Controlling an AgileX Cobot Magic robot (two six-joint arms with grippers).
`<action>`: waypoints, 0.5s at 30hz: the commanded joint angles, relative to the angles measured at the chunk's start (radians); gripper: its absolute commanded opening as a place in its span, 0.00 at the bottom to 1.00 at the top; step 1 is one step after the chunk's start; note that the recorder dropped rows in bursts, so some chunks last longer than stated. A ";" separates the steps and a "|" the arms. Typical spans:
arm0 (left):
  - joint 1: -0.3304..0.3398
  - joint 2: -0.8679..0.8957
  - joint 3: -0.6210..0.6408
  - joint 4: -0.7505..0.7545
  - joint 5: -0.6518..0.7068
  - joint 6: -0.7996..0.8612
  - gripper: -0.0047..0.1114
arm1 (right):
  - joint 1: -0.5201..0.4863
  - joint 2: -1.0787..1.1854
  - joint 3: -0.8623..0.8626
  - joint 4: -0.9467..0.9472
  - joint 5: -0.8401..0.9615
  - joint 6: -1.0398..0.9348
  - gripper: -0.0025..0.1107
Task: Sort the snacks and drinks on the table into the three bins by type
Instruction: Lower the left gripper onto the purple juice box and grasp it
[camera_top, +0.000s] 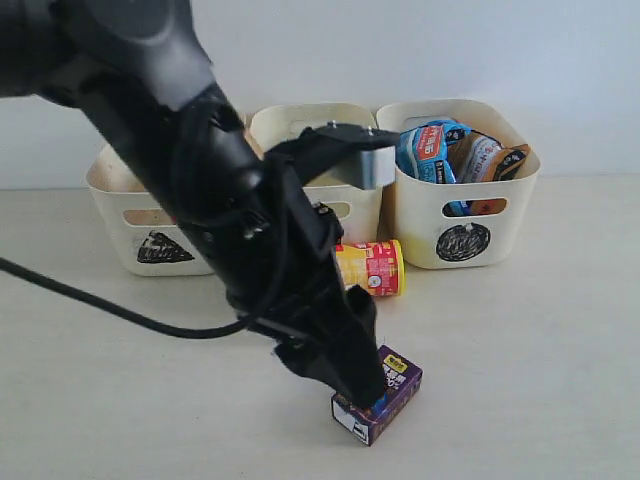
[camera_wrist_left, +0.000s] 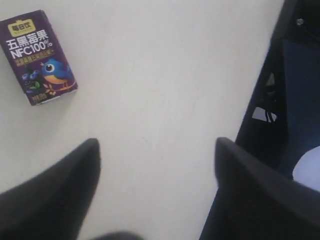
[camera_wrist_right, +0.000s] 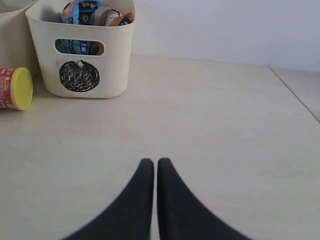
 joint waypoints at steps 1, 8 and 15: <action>-0.005 0.110 -0.053 0.013 -0.038 -0.096 0.71 | -0.003 -0.007 0.000 -0.008 -0.012 0.005 0.02; -0.005 0.256 -0.175 0.111 -0.097 -0.282 0.71 | -0.003 -0.007 0.000 -0.008 -0.002 0.005 0.02; -0.005 0.365 -0.247 0.197 -0.147 -0.292 0.72 | -0.003 -0.007 0.000 -0.008 -0.002 0.005 0.02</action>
